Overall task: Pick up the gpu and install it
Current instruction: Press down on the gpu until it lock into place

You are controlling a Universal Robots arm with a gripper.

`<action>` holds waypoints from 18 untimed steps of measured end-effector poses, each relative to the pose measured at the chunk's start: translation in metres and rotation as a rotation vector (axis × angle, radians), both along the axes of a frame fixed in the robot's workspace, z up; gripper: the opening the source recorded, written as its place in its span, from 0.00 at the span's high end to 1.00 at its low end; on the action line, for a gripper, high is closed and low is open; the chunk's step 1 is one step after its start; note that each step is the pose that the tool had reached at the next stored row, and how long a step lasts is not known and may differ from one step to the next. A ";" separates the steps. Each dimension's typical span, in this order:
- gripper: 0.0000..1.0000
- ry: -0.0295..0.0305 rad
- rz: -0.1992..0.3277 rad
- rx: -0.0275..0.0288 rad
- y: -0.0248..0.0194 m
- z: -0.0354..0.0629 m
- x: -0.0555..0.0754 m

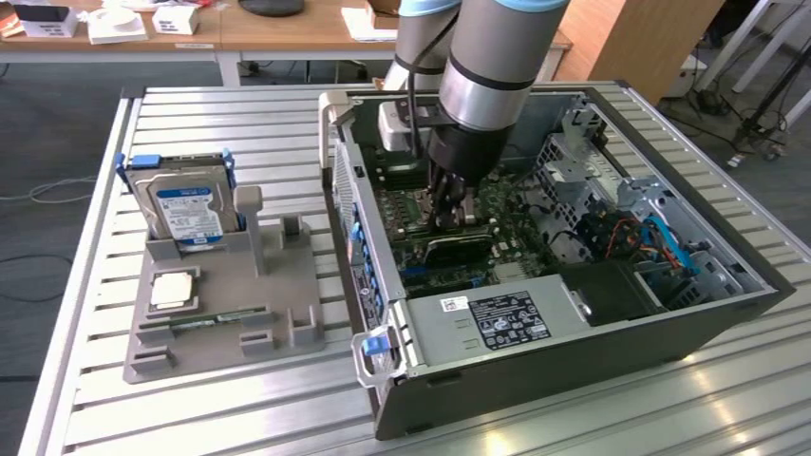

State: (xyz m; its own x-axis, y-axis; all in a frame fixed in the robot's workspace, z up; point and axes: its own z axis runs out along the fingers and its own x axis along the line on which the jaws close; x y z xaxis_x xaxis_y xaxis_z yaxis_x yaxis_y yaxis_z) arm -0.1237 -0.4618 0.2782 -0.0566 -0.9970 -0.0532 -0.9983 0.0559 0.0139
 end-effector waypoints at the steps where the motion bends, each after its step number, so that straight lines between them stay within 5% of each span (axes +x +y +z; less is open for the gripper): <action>1: 0.89 0.0000 0.000 0.0000 0.0000 -0.0001 -0.001; 18: 0.89 -0.0021 0.000 0.0001 0.0000 -0.0005 -0.021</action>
State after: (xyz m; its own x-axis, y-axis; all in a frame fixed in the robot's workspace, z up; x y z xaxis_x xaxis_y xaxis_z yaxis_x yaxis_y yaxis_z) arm -0.1442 -0.4618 0.2776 -0.0565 -0.9970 -0.0534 -0.9984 0.0559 0.0118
